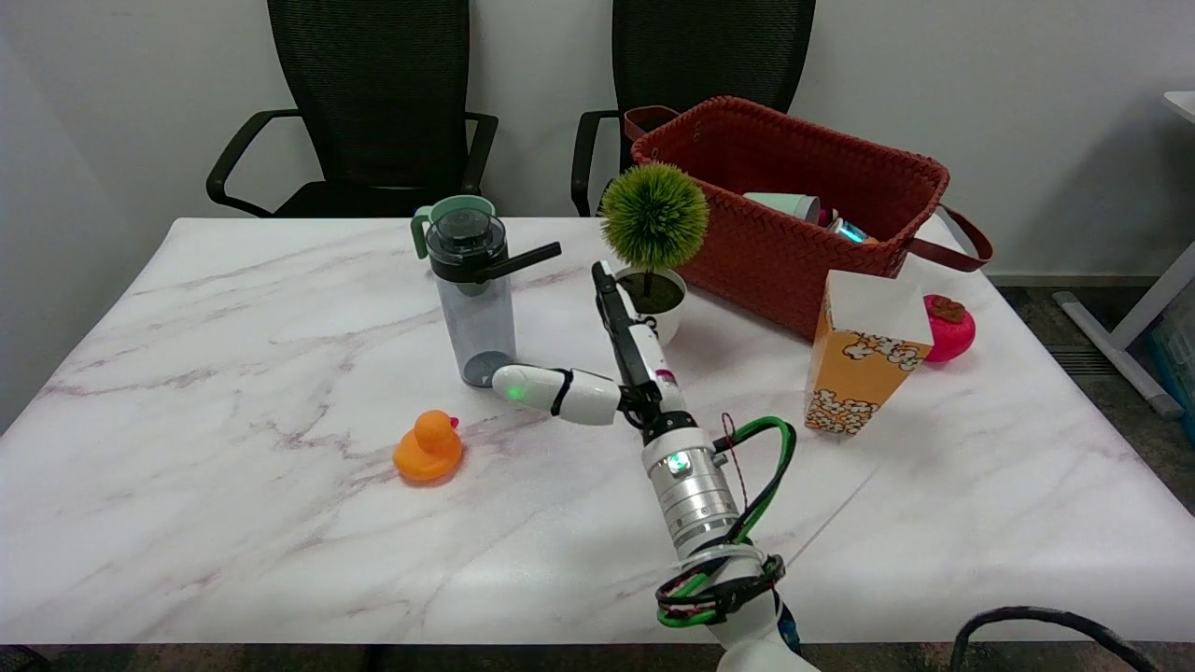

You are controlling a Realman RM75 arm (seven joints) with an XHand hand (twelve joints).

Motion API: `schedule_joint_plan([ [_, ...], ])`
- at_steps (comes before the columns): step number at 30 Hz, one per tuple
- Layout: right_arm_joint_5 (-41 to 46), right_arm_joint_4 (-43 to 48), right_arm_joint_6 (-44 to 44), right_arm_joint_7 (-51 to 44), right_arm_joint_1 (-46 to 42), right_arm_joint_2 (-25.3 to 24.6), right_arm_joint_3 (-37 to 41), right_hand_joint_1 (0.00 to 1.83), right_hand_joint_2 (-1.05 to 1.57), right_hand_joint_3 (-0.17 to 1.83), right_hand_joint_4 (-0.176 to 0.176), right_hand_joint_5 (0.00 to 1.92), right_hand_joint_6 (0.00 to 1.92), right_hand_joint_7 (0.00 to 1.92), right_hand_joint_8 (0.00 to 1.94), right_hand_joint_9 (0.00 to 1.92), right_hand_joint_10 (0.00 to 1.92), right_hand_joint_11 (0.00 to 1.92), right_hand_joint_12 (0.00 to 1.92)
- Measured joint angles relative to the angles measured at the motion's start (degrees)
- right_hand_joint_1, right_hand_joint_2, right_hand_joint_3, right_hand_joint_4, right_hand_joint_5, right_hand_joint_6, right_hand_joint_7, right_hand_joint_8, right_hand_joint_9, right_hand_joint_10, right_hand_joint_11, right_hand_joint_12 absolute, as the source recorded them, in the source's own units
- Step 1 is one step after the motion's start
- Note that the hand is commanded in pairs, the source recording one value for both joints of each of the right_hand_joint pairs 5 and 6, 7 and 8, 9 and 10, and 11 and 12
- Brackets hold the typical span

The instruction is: Pick up the black bottle.

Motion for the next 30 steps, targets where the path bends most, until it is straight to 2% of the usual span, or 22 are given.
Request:
schedule_joint_plan([
  [6, 0.75, -2.61, -1.44, 1.67, 2.21, -0.28, -0.07, 0.92, 0.20, -0.09, 0.000, 0.00, 0.00, 0.00, 0.00, 0.08, 0.08, 0.00, 0.00],
  [17, 2.19, -7.46, -3.60, 3.30, 5.97, -0.68, -0.09, 1.14, 0.21, -0.05, 0.000, 0.00, 0.00, 0.00, 0.00, 0.04, 0.04, 0.00, 0.00],
  [30, 3.59, -11.69, -6.18, 4.13, 9.65, -0.91, 0.34, 1.17, 0.22, 0.15, 0.000, 0.00, 0.00, 0.00, 0.00, 0.02, 0.02, 0.00, 0.00],
])
